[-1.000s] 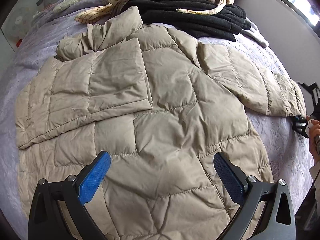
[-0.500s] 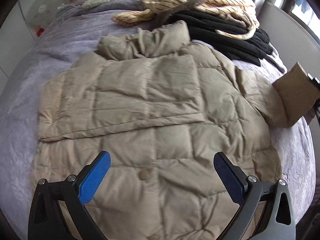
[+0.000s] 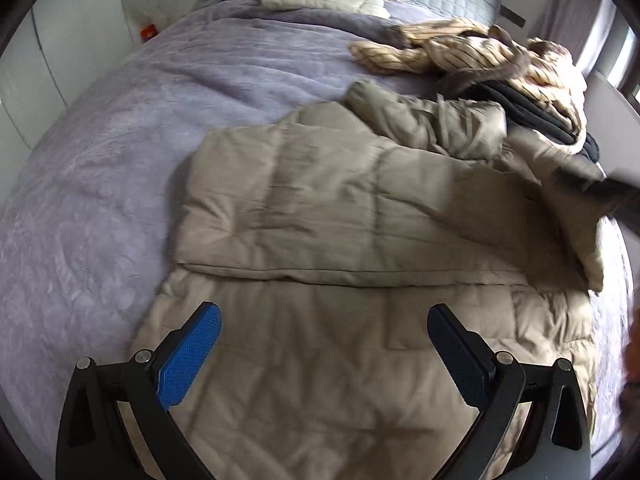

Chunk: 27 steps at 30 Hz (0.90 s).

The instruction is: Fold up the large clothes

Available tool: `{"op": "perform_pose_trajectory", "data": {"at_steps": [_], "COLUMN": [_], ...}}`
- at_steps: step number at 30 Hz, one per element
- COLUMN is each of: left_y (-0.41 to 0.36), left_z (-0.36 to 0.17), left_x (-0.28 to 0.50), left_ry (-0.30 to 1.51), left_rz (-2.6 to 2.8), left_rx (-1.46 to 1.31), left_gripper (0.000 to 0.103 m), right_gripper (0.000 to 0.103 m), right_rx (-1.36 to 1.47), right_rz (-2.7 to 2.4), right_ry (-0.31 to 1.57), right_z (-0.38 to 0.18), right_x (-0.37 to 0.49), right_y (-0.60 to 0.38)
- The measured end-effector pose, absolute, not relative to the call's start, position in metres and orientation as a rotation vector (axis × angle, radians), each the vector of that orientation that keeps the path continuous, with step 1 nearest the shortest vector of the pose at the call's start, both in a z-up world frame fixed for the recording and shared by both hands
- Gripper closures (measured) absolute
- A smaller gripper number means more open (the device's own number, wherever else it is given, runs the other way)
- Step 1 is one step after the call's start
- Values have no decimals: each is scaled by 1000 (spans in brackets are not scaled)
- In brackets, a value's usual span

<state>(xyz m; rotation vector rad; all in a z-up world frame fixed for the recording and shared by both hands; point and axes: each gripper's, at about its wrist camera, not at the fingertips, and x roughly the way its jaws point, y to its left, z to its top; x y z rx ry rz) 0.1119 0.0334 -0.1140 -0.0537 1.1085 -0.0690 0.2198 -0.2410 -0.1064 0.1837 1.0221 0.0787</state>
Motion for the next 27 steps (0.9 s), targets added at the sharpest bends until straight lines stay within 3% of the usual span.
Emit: {"op": "perform_pose_trajectory", "data": {"at_steps": [4,8,9,11,12,14,20,21,22,23,24,27], "left_y": [54,68,68,69,67,66,69,69,69,69,70,83], "left_z": [-117,-122,-124,-128,-128,-128,-132,-133,-133,-133,-133,-128], "left_x": [114,115,114,117,117,120,134,137,140,143,145,153], "left_ry": [1108,1118,1122,1135,1136,1133,1137,1141,1142,1141,1138,1112], "left_rz": [-39,-35,-37,-46,-50,-59,-64,-68,-73,-81,-88,-125], "left_rx": [-57,-98,-102,-101,-100,-91,-95,-101,-109,-120,-131,-195], "left_gripper": [0,0,0,0,0,0,0,0,0,0,0,0], "right_gripper": [92,91,87,69,48,33,33,33,44,60,92,94], "right_rx": [176,169,170,189,207,261,599,692,796,852,852,692], "right_rz": [2,-27,-23,-10,-11,-11,-64,-81,-94,-98,-95,-2], "right_ry": [1161,1194,1195,1207,1207,1152,1044,1030,1004,987,992,983], "right_z": [-162,-174,-173,-168,-162,-137,-125,-131,-137,-143,-145,-132], "right_x": [216,219,217,216,212,193,168,170,172,177,183,199], "right_y": [-228,-222,-224,-232,-237,-240,-311,-327,-341,-345,-346,-312]}}
